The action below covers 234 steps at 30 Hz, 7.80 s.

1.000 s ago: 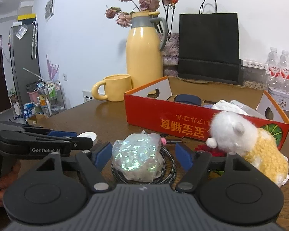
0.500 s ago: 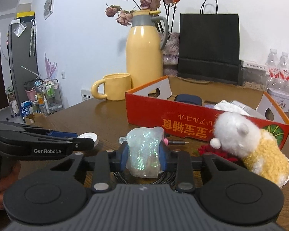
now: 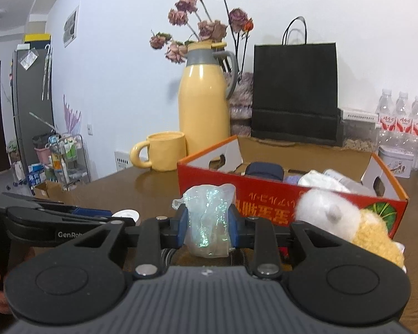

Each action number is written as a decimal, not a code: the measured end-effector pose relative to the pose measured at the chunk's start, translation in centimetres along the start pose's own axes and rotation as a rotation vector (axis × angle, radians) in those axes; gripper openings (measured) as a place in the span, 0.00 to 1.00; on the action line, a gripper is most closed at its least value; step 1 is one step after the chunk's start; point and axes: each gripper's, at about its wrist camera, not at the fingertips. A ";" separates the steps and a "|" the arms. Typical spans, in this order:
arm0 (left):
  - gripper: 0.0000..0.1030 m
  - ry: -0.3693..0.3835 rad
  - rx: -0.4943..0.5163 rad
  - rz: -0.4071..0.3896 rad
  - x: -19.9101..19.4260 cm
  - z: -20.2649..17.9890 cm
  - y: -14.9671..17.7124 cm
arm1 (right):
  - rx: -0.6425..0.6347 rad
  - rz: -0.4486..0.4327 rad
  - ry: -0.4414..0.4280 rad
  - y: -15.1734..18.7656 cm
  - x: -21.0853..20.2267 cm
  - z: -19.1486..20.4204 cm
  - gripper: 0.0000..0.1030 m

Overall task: Organize objects
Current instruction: 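Carry the white cap and crystal ball over into the red box, then open both tools to release the cap and crystal ball in the box, then withdraw both tools from the box back over the table, then grasp the coiled black cable with the right tool while left tool approaches another white cap, then close the left tool on the white round cap, then carry the coiled cable and white cap into the red box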

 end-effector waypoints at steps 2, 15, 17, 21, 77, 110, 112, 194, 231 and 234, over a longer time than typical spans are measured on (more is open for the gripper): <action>0.34 0.004 0.006 -0.007 -0.1 -0.4 -0.6 | 0.003 -0.014 0.001 -0.6 -0.2 -0.2 0.29; 0.35 0.063 0.057 -0.114 1.5 -4.1 -8.1 | 0.053 -0.083 0.054 -5.6 0.5 -3.9 0.29; 0.35 0.065 0.053 -0.124 2.3 -4.6 -9.3 | 0.053 -0.088 0.066 -6.4 0.9 -4.5 0.29; 0.35 0.066 0.044 -0.130 4.0 -5.6 -11.3 | 0.052 -0.092 0.085 -7.8 1.9 -5.5 0.29; 1.00 -0.040 0.071 -0.191 9.9 -6.8 -13.2 | 0.026 -0.004 0.282 -9.1 6.8 -11.7 1.00; 1.00 -0.104 0.042 -0.068 1.4 -1.4 -2.4 | -0.077 -0.034 0.182 -1.6 -0.3 -2.4 1.00; 1.00 -0.100 0.061 -0.059 1.0 -1.3 -1.9 | -0.086 -0.020 0.173 -1.1 -0.4 -1.8 1.00; 0.98 -0.013 0.047 0.117 3.3 -2.8 -1.0 | -0.020 -0.147 0.212 1.3 -6.4 -3.9 0.85; 0.26 0.062 0.046 -0.022 3.0 -7.6 -4.6 | -0.019 -0.206 0.208 0.6 -7.8 -4.9 0.85; 0.26 0.072 0.046 -0.041 2.8 -7.9 -5.6 | -0.060 -0.222 0.206 -0.3 -7.6 -4.6 0.85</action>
Point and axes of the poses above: each gripper's, at about its wrist camera, not at the fingertips, and x roughly the way its jaws point, z to its left, y to its underside, and after that the axes turned 8 degrees about x, right-handed
